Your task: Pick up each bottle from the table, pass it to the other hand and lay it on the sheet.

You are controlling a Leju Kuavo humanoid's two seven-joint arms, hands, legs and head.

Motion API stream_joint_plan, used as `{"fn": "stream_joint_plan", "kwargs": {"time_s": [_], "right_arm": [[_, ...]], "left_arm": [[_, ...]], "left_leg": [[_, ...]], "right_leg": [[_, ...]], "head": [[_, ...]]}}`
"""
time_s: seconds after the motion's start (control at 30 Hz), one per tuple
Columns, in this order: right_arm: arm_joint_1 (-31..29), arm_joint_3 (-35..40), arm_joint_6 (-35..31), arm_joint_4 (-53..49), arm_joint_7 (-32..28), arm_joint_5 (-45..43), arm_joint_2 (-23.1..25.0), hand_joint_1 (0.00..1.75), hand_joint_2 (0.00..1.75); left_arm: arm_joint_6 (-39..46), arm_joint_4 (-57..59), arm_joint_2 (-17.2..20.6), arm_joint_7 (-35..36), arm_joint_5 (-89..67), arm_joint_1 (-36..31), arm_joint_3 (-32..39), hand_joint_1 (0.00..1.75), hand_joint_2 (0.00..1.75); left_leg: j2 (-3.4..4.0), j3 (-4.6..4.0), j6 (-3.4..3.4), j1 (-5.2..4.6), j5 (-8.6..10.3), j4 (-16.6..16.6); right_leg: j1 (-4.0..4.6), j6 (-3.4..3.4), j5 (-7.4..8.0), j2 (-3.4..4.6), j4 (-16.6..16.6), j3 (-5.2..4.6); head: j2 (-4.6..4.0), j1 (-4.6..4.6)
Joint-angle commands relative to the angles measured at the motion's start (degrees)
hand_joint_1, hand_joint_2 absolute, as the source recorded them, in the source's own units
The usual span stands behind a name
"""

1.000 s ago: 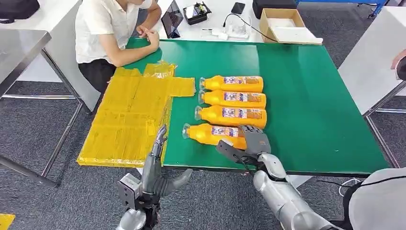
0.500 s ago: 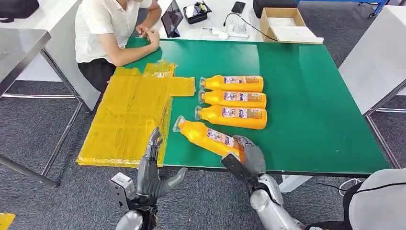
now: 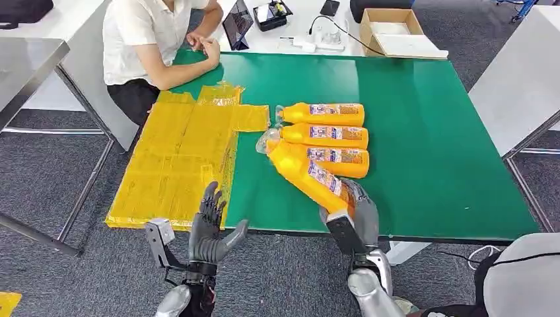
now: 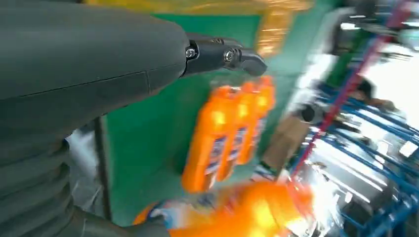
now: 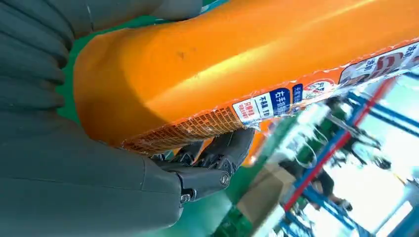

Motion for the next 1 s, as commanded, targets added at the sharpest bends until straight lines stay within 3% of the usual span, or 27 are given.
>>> {"fn": "stream_joint_plan", "kwargs": {"time_s": [0.03,0.3,0.43,0.53,0.7,0.87,1.0], "right_arm": [[0.1,3.5,-0.5,-5.1,-1.5,-1.9,-0.1,1.71,1.75],[0.1,5.7,0.9,-6.1,-3.1,-3.6,-0.7,1.73,1.75],[-0.3,10.7,4.8,-6.2,-3.6,-4.0,0.0,1.68,1.75],[-0.5,13.9,5.2,-5.5,-5.9,-3.6,0.3,1.54,1.75],[-1.6,16.8,5.6,-1.6,-6.0,-4.5,1.0,1.48,1.75],[-4.0,18.3,8.8,4.2,-5.8,-5.1,1.6,1.47,1.75],[-4.7,18.5,9.2,6.2,-6.2,-4.7,1.9,1.48,1.75]], "left_arm": [[-0.4,7.6,0.7,0.9,3.1,-3.2,0.3,0.0,1.75],[-3.1,8.5,1.4,2.7,6.1,-4.0,-0.7,0.0,1.75],[-6.3,9.6,1.6,2.3,7.0,-6.1,-2.2,0.0,1.75],[-8.9,10.5,1.2,3.5,9.0,-7.7,-2.6,0.0,1.75],[-9.3,6.0,0.7,-1.4,6.2,-8.2,-2.9,0.0,1.75],[-16.1,1.9,1.5,-0.9,8.4,-6.9,-4.3,0.0,1.75],[-16.3,0.9,1.6,-1.6,7.3,-6.4,-4.2,0.0,1.75]], "left_leg": [[0.04,0.13,-0.05,0.0,-0.04,0.0],[0.01,0.1,-0.04,0.02,-0.04,0.0],[0.06,0.37,-0.11,0.04,-0.14,-0.1],[0.05,0.14,-0.08,0.03,-0.07,0.0],[0.06,0.15,-0.07,0.06,-0.08,0.0],[0.1,0.09,-0.05,0.05,-0.07,0.0],[0.1,0.19,-0.08,0.04,-0.09,-0.1]], "right_leg": [[0.01,-0.08,-0.04,0.03,0.0,0.08],[0.02,-0.08,-0.04,0.0,0.0,0.09],[0.06,-0.19,-0.14,0.03,0.0,0.32],[0.04,-0.13,-0.08,0.02,0.0,0.09],[0.07,-0.12,-0.07,0.03,0.0,0.11],[0.05,-0.1,-0.05,0.09,0.0,0.08],[0.04,-0.13,-0.08,0.08,0.0,0.18]], "head": [[0.0,0.0],[0.0,0.02],[0.0,0.02],[0.0,0.02],[0.0,0.0],[0.0,0.02],[0.0,0.02]]}}
